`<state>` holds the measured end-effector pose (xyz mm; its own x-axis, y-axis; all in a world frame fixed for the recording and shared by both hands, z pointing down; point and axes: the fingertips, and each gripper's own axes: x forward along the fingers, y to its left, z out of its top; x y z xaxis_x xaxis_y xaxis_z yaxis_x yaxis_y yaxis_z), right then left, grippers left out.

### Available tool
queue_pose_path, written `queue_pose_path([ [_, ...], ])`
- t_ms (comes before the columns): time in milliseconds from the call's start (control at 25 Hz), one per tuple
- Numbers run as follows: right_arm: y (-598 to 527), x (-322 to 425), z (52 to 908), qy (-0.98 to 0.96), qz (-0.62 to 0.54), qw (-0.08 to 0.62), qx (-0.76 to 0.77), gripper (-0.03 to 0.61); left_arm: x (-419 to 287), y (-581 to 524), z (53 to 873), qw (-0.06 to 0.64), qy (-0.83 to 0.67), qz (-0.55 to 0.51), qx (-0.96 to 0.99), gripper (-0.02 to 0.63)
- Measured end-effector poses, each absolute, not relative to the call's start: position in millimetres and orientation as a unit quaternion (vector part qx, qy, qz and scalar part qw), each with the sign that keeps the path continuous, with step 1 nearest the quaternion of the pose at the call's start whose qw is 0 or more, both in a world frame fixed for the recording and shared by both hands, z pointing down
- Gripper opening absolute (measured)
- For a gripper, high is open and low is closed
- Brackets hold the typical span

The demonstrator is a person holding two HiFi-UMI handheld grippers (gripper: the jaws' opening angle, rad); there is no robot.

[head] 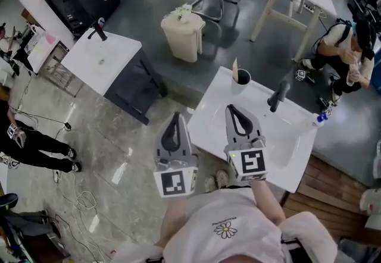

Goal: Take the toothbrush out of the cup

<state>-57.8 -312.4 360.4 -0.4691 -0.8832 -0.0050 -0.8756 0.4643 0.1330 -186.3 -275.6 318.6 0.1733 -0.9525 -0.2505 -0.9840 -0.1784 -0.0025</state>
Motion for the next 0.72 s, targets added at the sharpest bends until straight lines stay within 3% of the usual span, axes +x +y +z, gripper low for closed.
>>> queue_pose_path([
  [80, -327.3, -51.2, 355.1, -0.845, -0.046, 0.028, 0.533, 0.014, -183.4, -277.3, 319.9, 0.080, 0.634, 0.096, -0.763, 0.015],
  [240, -366.0, -33.7, 346.6, -0.821, -0.042, 0.023, 0.569, 0.084, -177.7, -280.7, 326.1, 0.073, 0.631, 0.089, -0.767, 0.015],
  [400, -407.9, -20.5, 358.8, -0.802, -0.007, 0.027, 0.597, 0.115, -175.0, -284.8, 335.4, 0.063, 0.631, 0.082, -0.769, 0.015],
  [720, -477.8, -13.1, 424.3, -0.761, 0.018, 0.112, 0.639, 0.138, -173.7, -294.3, 354.6, 0.048, 0.635, 0.052, -0.770, 0.015],
])
